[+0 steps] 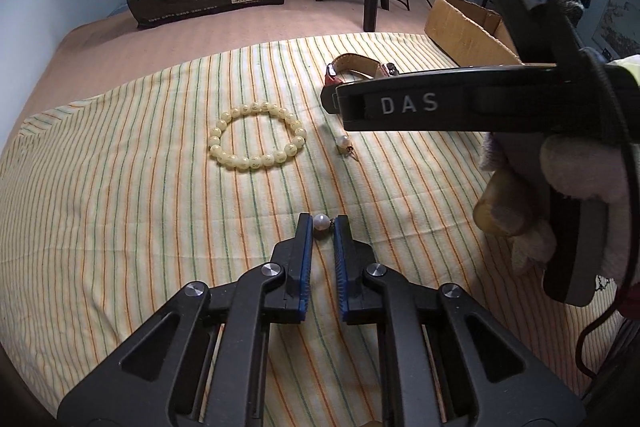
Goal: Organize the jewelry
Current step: 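Close the right tool on the watch strap while left closes on the pearl earring, then carry the watch with the right tool while left carries the earring over the box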
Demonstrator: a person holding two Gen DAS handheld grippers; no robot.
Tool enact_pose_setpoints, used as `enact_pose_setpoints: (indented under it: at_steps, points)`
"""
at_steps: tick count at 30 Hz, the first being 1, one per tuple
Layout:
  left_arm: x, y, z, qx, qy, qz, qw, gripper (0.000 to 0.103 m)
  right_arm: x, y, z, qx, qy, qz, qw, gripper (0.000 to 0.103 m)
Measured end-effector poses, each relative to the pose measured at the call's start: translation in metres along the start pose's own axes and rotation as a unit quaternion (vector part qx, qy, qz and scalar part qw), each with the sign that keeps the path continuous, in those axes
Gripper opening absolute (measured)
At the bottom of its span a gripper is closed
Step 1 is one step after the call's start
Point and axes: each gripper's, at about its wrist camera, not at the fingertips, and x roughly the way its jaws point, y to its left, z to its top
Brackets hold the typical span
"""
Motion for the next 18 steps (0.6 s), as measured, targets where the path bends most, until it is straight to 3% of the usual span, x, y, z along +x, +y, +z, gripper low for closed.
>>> enact_pose_setpoints:
  at_steps: [3, 7, 18]
  points:
    - [0.0005, 0.0013, -0.0004, 0.000, -0.001, -0.003, 1.0000, 0.009, 0.0039, -0.0005, 0.0025, -0.006, 0.000, -0.011, 1.000, 0.072]
    - [-0.0015, 0.0016, -0.0040, 0.000, -0.003, -0.004, 1.0000, 0.009, 0.0060, 0.0027, 0.0047, -0.025, 0.000, -0.023, 0.999, 0.060]
    - [-0.0059, 0.0027, -0.0032, -0.005, -0.006, -0.006, 0.9999, 0.008, -0.0025, 0.0023, 0.0044, -0.027, -0.010, -0.018, 0.999, 0.056]
